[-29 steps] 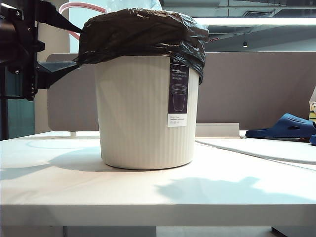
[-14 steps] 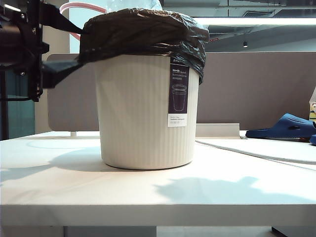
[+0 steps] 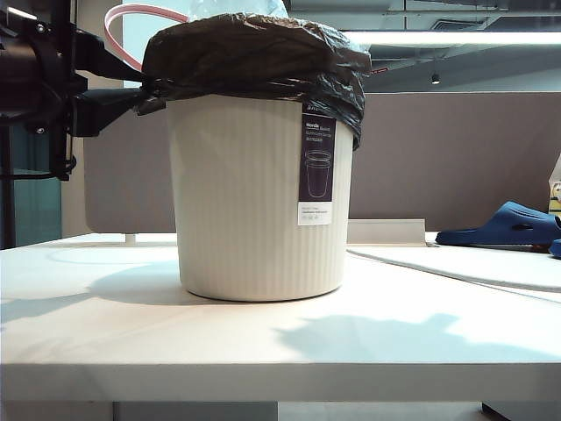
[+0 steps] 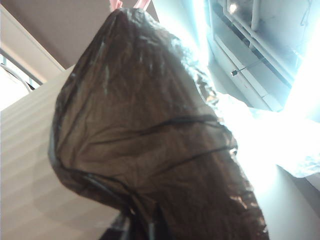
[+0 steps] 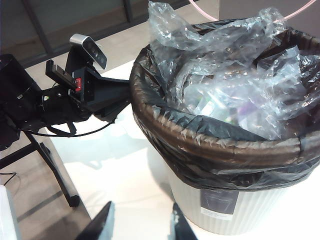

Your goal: Open the ring lid of the trash can, pull out the black garbage bag inside, and place it on the table.

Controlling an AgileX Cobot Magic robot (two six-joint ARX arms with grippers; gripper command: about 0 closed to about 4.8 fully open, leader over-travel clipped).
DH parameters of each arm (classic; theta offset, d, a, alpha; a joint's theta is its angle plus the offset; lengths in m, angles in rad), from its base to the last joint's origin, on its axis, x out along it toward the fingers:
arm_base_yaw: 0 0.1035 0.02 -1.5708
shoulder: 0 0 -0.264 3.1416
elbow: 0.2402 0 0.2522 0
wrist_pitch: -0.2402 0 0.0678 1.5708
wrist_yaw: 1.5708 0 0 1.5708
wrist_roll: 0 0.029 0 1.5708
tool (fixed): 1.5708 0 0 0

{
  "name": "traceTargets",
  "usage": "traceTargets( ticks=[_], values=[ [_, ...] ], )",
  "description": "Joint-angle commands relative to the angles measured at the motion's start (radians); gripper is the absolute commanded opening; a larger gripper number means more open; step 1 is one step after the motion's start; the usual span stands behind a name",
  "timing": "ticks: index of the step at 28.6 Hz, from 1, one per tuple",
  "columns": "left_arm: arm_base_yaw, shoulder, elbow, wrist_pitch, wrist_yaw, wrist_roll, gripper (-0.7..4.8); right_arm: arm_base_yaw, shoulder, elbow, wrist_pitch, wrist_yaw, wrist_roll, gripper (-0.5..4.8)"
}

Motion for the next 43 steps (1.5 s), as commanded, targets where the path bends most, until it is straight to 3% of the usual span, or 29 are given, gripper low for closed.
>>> traceTargets(
  ticks=[1,13,20,28,43],
  values=[
    [0.001,-0.003,0.004,0.025,0.017,0.001,0.01,0.002,-0.002,0.005,0.016,-0.005,0.003,1.43],
    [0.001,-0.003,0.003,0.1,0.046,-0.034,-0.06,0.002,-0.002,0.005,0.016,-0.004,0.001,1.43],
    [0.001,-0.004,0.001,0.108,0.128,-0.105,-0.06,0.002,-0.002,0.005,0.016,-0.002,0.001,1.43],
    [0.001,-0.005,0.0,0.15,0.132,-0.156,-0.06,0.002,-0.002,0.005,0.015,0.0,0.001,1.43],
    [0.001,-0.12,0.001,0.158,0.08,-0.117,-0.06,0.002,-0.002,0.005,0.015,0.0,0.002,1.34]
  ],
)
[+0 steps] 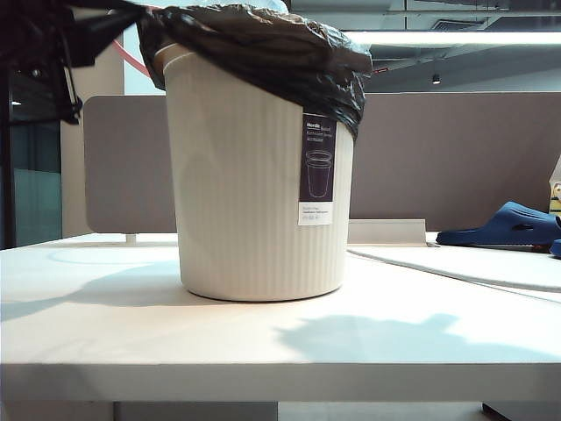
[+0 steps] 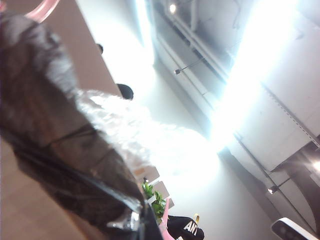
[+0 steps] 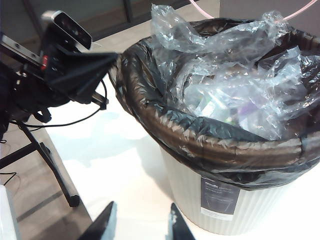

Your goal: Open the ring lid of the trash can, pull out the black garbage bag inside, and place it on the table.

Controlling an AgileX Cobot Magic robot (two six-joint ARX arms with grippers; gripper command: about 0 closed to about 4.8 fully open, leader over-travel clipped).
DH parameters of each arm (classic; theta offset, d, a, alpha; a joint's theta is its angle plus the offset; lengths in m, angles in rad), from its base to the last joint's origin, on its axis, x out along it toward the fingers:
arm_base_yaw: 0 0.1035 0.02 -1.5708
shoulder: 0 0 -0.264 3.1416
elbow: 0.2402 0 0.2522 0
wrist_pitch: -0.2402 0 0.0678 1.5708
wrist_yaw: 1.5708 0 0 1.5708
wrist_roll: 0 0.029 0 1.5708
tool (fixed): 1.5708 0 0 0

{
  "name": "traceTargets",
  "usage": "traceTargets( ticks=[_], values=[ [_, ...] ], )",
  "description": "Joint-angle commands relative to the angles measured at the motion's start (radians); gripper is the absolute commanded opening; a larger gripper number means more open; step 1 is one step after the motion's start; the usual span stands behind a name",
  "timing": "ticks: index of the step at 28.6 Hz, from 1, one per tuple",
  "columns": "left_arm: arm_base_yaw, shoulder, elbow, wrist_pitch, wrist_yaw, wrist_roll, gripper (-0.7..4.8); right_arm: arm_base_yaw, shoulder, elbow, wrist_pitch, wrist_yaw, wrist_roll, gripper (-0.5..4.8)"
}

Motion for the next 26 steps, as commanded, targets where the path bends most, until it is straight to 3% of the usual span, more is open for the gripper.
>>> traceTargets(
  ticks=[1,10,19,26],
  values=[
    [0.001,-0.02,0.002,0.033,-0.001,0.012,-0.06,0.001,-0.002,0.005,0.015,-0.001,0.002,1.34],
    [0.001,-0.038,0.006,0.035,-0.046,0.012,-0.06,0.001,-0.002,0.0,0.006,0.068,0.001,1.34],
    [-0.005,-0.043,0.071,0.035,-0.032,0.006,-0.06,0.001,0.001,-0.006,-0.005,0.165,0.017,1.34],
    [-0.037,-0.043,0.135,-0.009,-0.011,0.025,-0.06,0.001,0.036,-0.037,0.002,0.171,0.03,1.34]
  ],
)
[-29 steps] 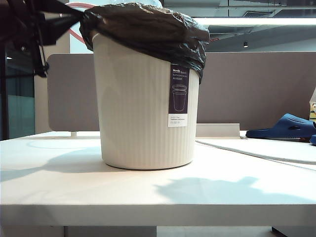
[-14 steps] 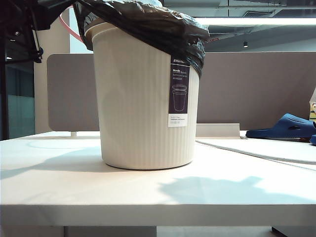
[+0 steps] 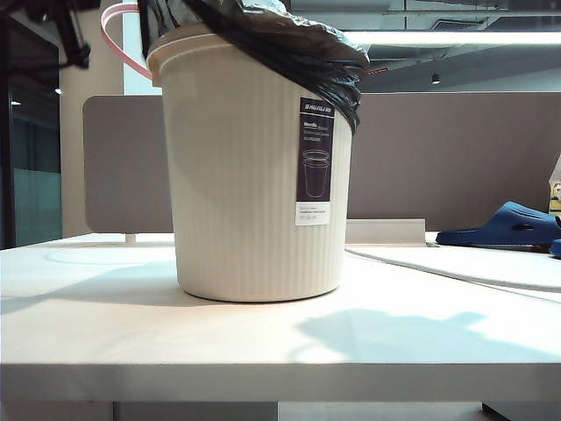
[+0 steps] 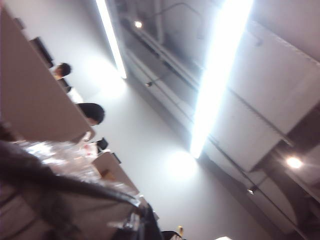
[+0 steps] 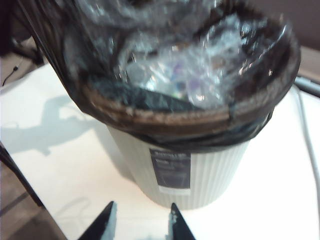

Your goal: Open the ring lid of the trash can, pull out the black garbage bag inside, and place it on the table.

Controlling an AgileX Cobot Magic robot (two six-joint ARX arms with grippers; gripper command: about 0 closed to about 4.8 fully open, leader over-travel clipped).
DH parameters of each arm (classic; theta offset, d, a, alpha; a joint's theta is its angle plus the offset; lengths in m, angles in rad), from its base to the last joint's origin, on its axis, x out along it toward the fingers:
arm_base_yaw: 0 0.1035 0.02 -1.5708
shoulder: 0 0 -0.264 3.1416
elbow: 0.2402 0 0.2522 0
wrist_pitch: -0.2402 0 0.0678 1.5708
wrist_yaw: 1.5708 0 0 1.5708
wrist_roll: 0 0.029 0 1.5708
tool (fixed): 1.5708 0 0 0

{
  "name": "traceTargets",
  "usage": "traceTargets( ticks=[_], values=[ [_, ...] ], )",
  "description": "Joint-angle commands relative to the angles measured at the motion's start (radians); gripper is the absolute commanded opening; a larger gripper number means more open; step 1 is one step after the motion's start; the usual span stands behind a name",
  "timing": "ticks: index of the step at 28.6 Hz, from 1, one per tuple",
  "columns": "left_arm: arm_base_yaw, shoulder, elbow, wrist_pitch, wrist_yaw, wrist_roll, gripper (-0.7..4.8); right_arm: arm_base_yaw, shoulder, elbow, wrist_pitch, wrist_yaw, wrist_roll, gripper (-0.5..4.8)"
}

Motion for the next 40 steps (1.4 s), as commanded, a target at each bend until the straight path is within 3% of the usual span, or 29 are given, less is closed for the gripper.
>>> traceTargets(
  ticks=[1,8,13,21,30,40],
  values=[
    [-0.034,-0.006,0.022,-0.013,0.004,0.04,-0.06,0.002,0.023,-0.015,0.022,0.006,0.024,1.34],
    [-0.14,-0.001,0.043,-0.125,-0.031,0.16,-0.06,0.002,0.075,-0.066,0.132,0.008,0.101,1.35],
    [-0.197,0.0,0.045,-0.141,-0.06,0.218,-0.06,-0.001,0.109,-0.115,0.253,0.039,0.233,1.46],
    [-0.2,0.0,0.045,-0.138,-0.059,0.217,-0.06,-0.07,0.137,-0.268,0.521,0.06,0.717,2.71],
    [-0.2,0.0,0.045,-0.138,-0.046,0.217,-0.06,-0.146,0.211,-0.418,0.958,-0.026,1.151,2.75],
    [-0.2,0.0,0.045,-0.137,-0.021,0.217,-0.06,-0.167,0.527,-0.443,1.463,-0.139,1.469,2.74]
  ],
)
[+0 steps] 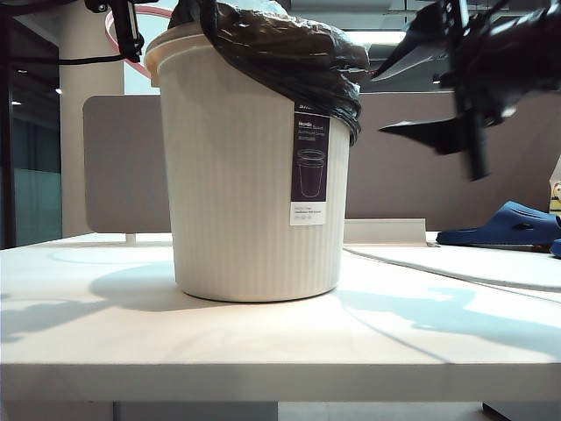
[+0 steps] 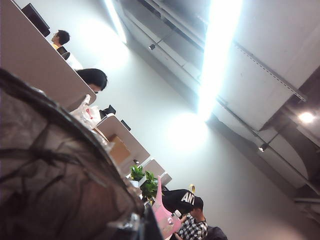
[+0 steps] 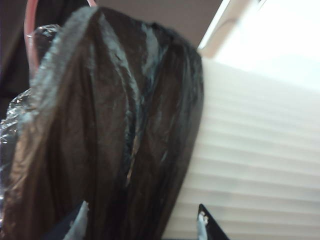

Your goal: Open the ring lid of the trash can, pull out the black garbage bag inside, and place it on the table.

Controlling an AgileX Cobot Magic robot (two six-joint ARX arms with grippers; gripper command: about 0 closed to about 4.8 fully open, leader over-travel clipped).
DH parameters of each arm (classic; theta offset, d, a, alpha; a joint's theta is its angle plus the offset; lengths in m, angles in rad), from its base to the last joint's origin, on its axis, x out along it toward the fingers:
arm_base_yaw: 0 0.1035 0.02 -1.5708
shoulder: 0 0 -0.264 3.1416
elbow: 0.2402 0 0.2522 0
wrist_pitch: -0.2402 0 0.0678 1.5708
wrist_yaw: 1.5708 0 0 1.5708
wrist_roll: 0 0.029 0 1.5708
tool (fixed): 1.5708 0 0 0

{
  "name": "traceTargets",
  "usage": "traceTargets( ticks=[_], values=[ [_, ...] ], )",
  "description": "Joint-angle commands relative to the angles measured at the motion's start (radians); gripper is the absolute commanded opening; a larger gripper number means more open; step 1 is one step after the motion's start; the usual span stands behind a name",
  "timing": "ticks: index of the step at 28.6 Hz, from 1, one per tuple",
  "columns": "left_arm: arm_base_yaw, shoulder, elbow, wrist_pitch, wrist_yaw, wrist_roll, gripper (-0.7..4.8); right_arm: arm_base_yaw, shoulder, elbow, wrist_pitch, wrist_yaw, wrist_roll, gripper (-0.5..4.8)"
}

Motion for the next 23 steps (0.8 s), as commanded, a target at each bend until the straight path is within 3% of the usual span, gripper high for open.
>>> traceTargets(
  ticks=[1,5,23],
  values=[
    [0.0,-0.003,0.003,0.013,0.016,0.009,-0.06,0.002,0.098,0.003,0.23,-0.029,0.112,2.74],
    [0.0,-0.003,0.003,0.013,0.024,0.009,-0.06,0.002,0.17,0.003,0.339,-0.031,0.157,2.74],
    [0.0,-0.003,0.003,0.012,0.035,0.016,-0.06,0.002,0.198,0.014,0.379,-0.027,0.171,2.74]
  ],
)
